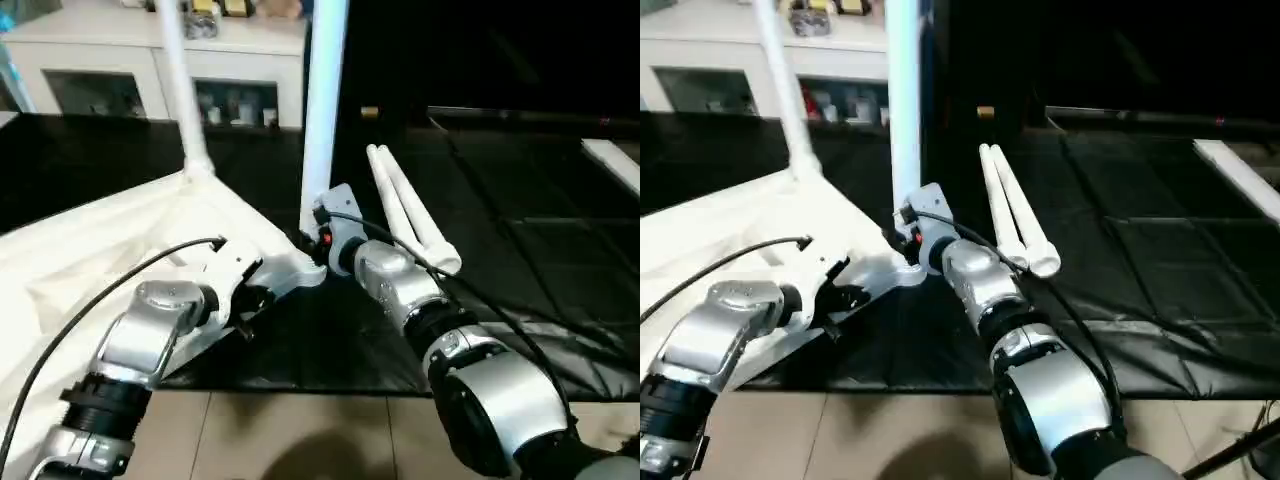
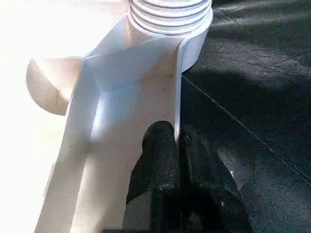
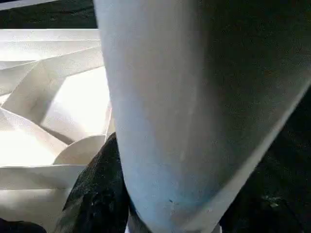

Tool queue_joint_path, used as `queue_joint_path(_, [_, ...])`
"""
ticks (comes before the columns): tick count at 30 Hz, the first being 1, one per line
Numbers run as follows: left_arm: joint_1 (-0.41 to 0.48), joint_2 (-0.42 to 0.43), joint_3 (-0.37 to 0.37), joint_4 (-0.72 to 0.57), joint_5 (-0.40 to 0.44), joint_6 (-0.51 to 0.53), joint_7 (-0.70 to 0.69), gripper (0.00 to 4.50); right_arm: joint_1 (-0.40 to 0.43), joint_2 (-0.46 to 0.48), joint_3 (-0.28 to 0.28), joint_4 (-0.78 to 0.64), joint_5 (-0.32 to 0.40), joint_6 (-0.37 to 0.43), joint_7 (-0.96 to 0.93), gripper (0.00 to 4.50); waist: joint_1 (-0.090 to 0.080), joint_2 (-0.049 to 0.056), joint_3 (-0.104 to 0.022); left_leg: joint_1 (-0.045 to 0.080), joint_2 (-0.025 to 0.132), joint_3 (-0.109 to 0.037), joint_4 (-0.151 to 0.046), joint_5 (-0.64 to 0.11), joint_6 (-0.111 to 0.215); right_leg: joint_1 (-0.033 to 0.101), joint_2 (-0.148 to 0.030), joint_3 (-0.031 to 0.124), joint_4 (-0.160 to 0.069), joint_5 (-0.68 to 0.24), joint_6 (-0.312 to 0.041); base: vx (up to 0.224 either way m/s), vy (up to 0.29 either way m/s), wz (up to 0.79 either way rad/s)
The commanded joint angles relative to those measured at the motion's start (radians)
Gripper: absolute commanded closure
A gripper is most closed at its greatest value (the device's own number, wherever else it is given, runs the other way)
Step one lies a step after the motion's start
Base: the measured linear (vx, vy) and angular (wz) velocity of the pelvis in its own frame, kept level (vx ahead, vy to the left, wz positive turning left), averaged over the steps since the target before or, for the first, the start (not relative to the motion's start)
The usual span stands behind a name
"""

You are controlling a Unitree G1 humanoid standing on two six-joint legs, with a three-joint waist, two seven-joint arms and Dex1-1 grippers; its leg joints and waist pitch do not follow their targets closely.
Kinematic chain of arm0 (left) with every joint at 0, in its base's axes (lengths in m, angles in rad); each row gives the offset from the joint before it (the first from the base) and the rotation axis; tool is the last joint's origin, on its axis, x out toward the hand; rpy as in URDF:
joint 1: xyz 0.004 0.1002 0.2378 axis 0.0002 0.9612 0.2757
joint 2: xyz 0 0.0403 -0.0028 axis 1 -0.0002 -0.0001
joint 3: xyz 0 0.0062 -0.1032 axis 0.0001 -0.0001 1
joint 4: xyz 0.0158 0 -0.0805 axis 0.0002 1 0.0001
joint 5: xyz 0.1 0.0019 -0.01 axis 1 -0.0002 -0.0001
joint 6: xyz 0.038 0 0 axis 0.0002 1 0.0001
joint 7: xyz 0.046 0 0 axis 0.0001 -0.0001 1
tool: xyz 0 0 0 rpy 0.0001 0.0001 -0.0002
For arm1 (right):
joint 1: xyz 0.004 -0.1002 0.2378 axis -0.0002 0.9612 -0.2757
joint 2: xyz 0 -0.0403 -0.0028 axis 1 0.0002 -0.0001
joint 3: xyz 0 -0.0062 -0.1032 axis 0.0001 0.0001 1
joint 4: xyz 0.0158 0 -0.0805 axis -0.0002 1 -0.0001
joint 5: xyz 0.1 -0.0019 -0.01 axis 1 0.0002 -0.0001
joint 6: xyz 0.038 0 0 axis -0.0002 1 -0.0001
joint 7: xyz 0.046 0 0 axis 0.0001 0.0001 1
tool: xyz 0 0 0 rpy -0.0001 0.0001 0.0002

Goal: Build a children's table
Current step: Rotate leg to tighten

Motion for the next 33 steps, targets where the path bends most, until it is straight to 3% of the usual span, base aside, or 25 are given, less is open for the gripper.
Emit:
queue_joint_path(1, [-0.062, 0.026, 0.035, -0.016, 0.02, -0.044, 0.072, 4.5, 0.066, 0.015, 0.018, 0.112, -0.035, 0.064, 0.014, 1.89, -0.009, 0.028, -0.051, -0.026, -0.003, 0.019, -0.066, -0.246, 0.001, 0.047, -0.075, 0.065, -0.13, -0.334, -0.085, 0.0, 0.0, 0.0])
queue_joint_path(4, [-0.056, 0.03, 0.033, -0.028, 0.024, -0.045, 0.069, 4.5, 0.065, 0.014, 0.011, 0.111, -0.033, 0.048, 0.023, 1.66, -0.015, 0.025, -0.047, -0.021, -0.002, 0.018, -0.072, -0.308, 0.003, 0.047, -0.073, 0.059, -0.141, -0.377, -0.081, 0.0, 0.0, 0.0])
queue_joint_path(5, [-0.055, 0.031, 0.035, -0.029, 0.028, -0.046, 0.067, 4.5, 0.064, 0.014, 0.01, 0.109, -0.033, 0.039, 0.024, 1.48, -0.019, 0.023, -0.048, -0.024, -0.002, 0.018, -0.074, -0.306, 0.004, 0.052, -0.075, 0.059, -0.144, -0.385, -0.078, 0.0, 0.0, 0.0])
queue_joint_path(7, [-0.055, 0.039, 0.035, -0.026, 0.035, -0.052, 0.061, 4.5, 0.061, 0.012, 0.007, 0.107, -0.032, 0.031, 0.035, 1.45, -0.024, 0.025, -0.045, -0.021, -0.003, 0.019, -0.073, -0.316, 0.008, 0.046, -0.076, 0.06, -0.15, -0.401, -0.077, 0.0, 0.0, 0.0])
queue_joint_path(12, [-0.069, 0.074, 0.019, 0.01, 0.03, -0.099, 0.039, 4.5, 0.067, -0.02, 0.011, 0.086, -0.041, -0.001, 0.101, 0.94, -0.029, 0.026, -0.05, -0.029, -0.002, 0.021, -0.071, -0.264, 0.02, 0.053, -0.076, 0.062, -0.146, -0.341, -0.096, 0.0, 0.0, 0.0])
queue_joint_path(16, [-0.078, 0.096, 0.003, 0.035, 0.026, -0.142, 0.001, 4.5, 0.086, -0.059, 0.012, 0.051, -0.035, -0.022, 0.179, 0.55, -0.029, 0.028, -0.065, -0.041, 0.001, 0.024, -0.062, -0.122, 0.03, 0.066, -0.072, 0.062, -0.119, -0.091, -0.154, 0.0, 0.0, 0.0])
queue_joint_path(17, [-0.083, 0.109, -0.01, 0.057, 0.024, -0.176, -0.035, 4.5, 0.105, -0.092, 0.011, 0.018, -0.026, -0.037, 0.242, 0.52, -0.03, 0.037, -0.068, -0.042, 0.001, 0.023, -0.059, -0.092, 0.034, 0.068, -0.069, 0.059, -0.113, -0.021, -0.172, 0.0, 0.0, 0.0])
queue_joint_path(19, [-0.086, 0.12, -0.026, 0.083, 0.023, -0.216, -0.074, 4.5, 0.131, -0.13, 0.013, -0.025, -0.016, -0.056, 0.307, 0.34, -0.031, 0.032, -0.075, -0.044, 0.001, 0.024, -0.052, -0.035, 0.043, 0.073, -0.066, 0.059, -0.099, 0.101, -0.201, 0.0, 0.0, 0.0])
queue_joint_path(20, [-0.087, 0.136, -0.052, 0.113, 0.028, -0.275, -0.124, 4.5, 0.157, -0.167, 0.007, -0.075, 0.001, -0.07, 0.363, 0.21, -0.028, 0.038, -0.075, -0.042, 0.0, 0.025, -0.046, -0.009, 0.061, 0.068, -0.064, 0.057, -0.099, 0.157, -0.212, 0.0, 0.0, 0.0])
queue_joint_path(22, [-0.087, 0.142, -0.061, 0.123, 0.03, -0.291, -0.14, 4.5, 0.166, -0.179, 0.003, -0.092, 0.009, -0.072, 0.38, 0.08, -0.027, 0.034, -0.075, -0.048, 0.0, 0.025, -0.044, 0.014, 0.077, 0.072, -0.064, 0.057, -0.091, 0.215, -0.227, 0.0, 0.0, 0.0])
queue_joint_path(23, [-0.086, 0.158, -0.087, 0.147, 0.032, -0.355, -0.192, 4.5, 0.188, -0.205, -0.004, -0.142, 0.021, -0.081, 0.422, 0.03, -0.026, 0.046, -0.072, -0.044, 0.001, 0.026, -0.044, -0.019, 0.079, 0.068, -0.065, 0.055, -0.099, 0.194, -0.226, 0.0, 0.0, 0.0])
queue_joint_path(25, [-0.087, 0.164, -0.098, 0.157, 0.033, -0.382, -0.212, 4.5, 0.196, -0.214, -0.007, -0.16, 0.024, -0.085, 0.438, 0.03, -0.026, 0.042, -0.07, -0.045, 0.004, 0.026, -0.048, -0.059, 0.071, 0.072, -0.068, 0.056, -0.1, 0.153, -0.226, 0.0, 0.0, 0.0])
queue_joint_path(26, [-0.09, 0.169, -0.108, 0.173, 0.032, -0.401, -0.229, 4.5, 0.208, -0.226, -0.009, -0.188, 0.03, -0.086, 0.458, 0.03, -0.023, 0.062, -0.065, -0.043, 0.003, 0.026, -0.05, -0.111, 0.057, 0.07, -0.073, 0.056, -0.107, 0.064, -0.217, 0.0, 0.0, 0.0])
queue_joint_path(29, [-0.1, 0.187, -0.144, 0.216, 0.04, -0.472, -0.296, 4.5, 0.241, -0.264, 0.001, -0.284, 0.05, -0.08, 0.548, 0.03, -0.022, 0.048, -0.053, -0.03, 0.006, 0.032, -0.057, -0.228, 0.05, 0.065, -0.074, 0.058, -0.13, -0.123, -0.198, 0.0, 0.0, 0.0])
queue_joint_path(30, [-0.106, 0.191, -0.156, 0.23, 0.042, -0.501, -0.329, 4.5, 0.252, -0.28, 0.008, -0.319, 0.058, -0.08, 0.592, 0.03, -0.019, 0.049, -0.054, -0.029, 0.005, 0.034, -0.056, -0.224, 0.052, 0.066, -0.075, 0.06, -0.132, -0.143, -0.191, 0.0, 0.0, 0.0])
queue_joint_path(31, [-0.111, 0.191, -0.164, 0.241, 0.04, -0.521, -0.355, 4.5, 0.257, -0.293, 0.015, -0.343, 0.061, -0.085, 0.625, 0.03, -0.016, 0.056, -0.054, -0.028, 0.004, 0.034, -0.055, -0.218, 0.056, 0.064, -0.075, 0.061, -0.134, -0.156, -0.185, 0.0, 0.0, 0.0])
queue_joint_path(33, [-0.123, 0.19, -0.173, 0.263, 0.035, -0.553, -0.394, 4.5, 0.268, -0.312, 0.024, -0.385, 0.073, -0.08, 0.674, 0.03, -0.011, 0.055, -0.056, -0.036, 0.008, 0.035, -0.054, -0.176, 0.06, 0.066, -0.075, 0.062, -0.13, -0.145, -0.179, 0.0, 0.0, 0.0])
